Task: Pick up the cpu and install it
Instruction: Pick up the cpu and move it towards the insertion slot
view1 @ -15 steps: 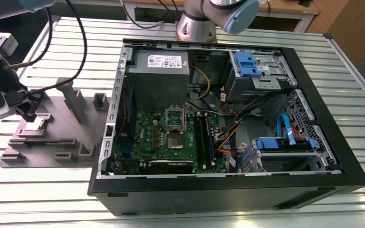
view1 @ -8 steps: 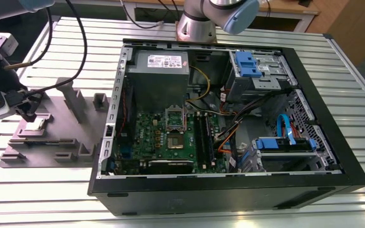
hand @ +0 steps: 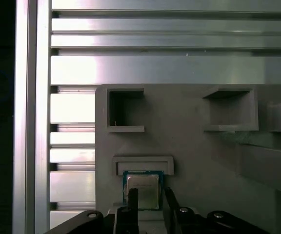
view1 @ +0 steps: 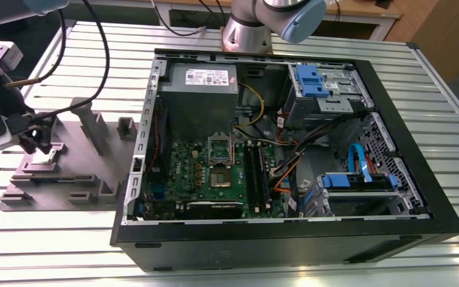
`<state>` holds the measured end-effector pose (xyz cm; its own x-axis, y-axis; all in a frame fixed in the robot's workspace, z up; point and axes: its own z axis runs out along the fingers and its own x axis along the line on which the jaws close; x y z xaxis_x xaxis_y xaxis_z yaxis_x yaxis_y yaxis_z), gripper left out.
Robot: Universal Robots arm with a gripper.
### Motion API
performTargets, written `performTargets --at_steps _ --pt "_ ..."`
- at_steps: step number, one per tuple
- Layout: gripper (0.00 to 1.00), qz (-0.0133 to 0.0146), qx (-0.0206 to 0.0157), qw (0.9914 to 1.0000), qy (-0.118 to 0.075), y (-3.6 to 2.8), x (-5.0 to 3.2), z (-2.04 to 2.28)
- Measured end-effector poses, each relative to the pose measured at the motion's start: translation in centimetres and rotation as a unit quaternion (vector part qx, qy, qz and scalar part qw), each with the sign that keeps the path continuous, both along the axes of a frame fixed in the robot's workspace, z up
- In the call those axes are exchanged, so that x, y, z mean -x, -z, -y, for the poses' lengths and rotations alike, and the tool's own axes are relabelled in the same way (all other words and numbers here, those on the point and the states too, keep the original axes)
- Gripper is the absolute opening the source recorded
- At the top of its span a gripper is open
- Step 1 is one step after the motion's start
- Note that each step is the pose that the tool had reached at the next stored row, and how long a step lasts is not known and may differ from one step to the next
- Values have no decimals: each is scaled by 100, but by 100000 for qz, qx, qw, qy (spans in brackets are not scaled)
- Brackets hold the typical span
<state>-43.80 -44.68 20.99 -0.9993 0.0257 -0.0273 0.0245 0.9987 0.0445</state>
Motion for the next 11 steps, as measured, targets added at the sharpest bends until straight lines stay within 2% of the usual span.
performTargets --at_steps 2,3,5,8,9,11 --pt "41 2 -2 100000 -4 1 0 2" --pt "41 1 2 100000 -3 1 0 2" --pt "53 -1 3 100000 -1 1 0 2" --pt "58 -4 5 100000 -5 1 0 3" --pt "65 -6 8 100000 -5 9 0 3" --pt "65 -2 9 100000 -3 10 0 3"
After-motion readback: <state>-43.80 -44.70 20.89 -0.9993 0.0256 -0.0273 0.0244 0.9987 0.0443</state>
